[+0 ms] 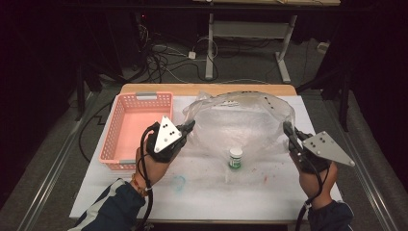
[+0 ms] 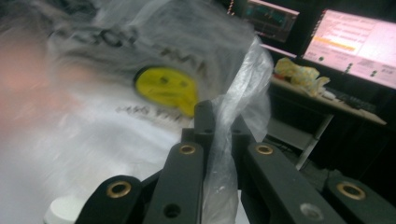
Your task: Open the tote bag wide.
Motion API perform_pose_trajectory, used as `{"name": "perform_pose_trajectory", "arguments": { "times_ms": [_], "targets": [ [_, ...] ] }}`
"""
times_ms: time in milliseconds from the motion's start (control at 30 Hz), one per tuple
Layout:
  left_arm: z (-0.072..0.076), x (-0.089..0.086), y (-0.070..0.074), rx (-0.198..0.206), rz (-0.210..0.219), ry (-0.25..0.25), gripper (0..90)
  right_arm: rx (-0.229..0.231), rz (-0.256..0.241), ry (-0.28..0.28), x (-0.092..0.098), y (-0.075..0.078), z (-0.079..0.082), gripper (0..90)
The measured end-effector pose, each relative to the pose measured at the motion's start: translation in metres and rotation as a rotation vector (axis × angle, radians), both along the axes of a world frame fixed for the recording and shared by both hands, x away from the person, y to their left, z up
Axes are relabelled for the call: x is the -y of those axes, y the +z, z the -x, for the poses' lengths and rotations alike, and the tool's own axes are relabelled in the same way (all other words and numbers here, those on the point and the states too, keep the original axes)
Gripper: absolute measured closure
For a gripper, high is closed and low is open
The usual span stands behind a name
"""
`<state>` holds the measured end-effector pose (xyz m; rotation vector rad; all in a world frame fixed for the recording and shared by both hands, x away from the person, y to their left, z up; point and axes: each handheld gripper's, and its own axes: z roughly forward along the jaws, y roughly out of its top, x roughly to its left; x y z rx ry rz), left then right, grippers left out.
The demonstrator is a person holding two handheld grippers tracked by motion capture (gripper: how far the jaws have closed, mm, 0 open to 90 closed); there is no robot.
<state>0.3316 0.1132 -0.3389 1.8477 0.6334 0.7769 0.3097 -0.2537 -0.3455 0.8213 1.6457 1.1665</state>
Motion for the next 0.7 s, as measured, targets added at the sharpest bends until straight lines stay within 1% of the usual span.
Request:
{"name": "perform_pose_trajectory", "arguments": {
  "times_ms": [67,100,167,200,300,400,433,500,533,567,600,633,700],
  "targets": [
    [-0.004,0.000,0.006,-0.002,0.014,0.006,86.9,0.004,-0.011,-0.008,0.000,0.007,-0.007,89.4],
    [-0.007,-0.001,0.010,-0.009,0.023,0.007,86.9,0.005,-0.020,-0.012,0.001,0.011,-0.010,89.5],
    [-0.009,-0.002,0.016,-0.006,0.036,0.015,86.9,0.000,-0.056,-0.015,0.005,0.019,-0.016,89.5],
    [-0.010,-0.002,0.020,-0.005,0.041,0.016,86.9,-0.002,-0.062,-0.018,0.006,0.021,-0.018,89.5],
    [-0.010,-0.004,0.028,0.011,0.053,0.026,86.9,0.006,-0.068,-0.036,0.009,0.028,-0.022,89.5],
    [-0.010,-0.007,0.034,0.028,0.091,0.040,86.9,0.011,-0.104,-0.043,0.012,0.030,-0.023,89.5],
    [-0.009,-0.006,0.034,0.041,0.101,0.048,86.9,0.009,-0.119,-0.044,0.012,0.029,-0.023,89.6],
    [-0.009,-0.003,0.031,0.065,0.121,0.061,87.0,0.027,-0.146,-0.057,0.010,0.026,-0.023,89.8],
    [-0.008,-0.001,0.028,0.083,0.129,0.073,87.0,0.030,-0.151,-0.060,0.008,0.024,-0.024,89.8],
    [-0.008,0.002,0.023,0.104,0.138,0.085,87.0,0.041,-0.144,-0.072,0.006,0.022,-0.024,90.0],
    [-0.009,0.004,0.020,0.113,0.148,0.092,87.0,0.053,-0.141,-0.077,0.002,0.019,-0.025,90.0],
    [-0.009,0.007,0.016,0.137,0.155,0.106,87.0,0.054,-0.140,-0.079,-0.001,0.017,-0.025,90.0],
    [-0.010,0.013,0.009,0.167,0.147,0.121,87.0,0.082,-0.116,-0.096,-0.010,0.012,-0.025,90.0]
  ]
}}
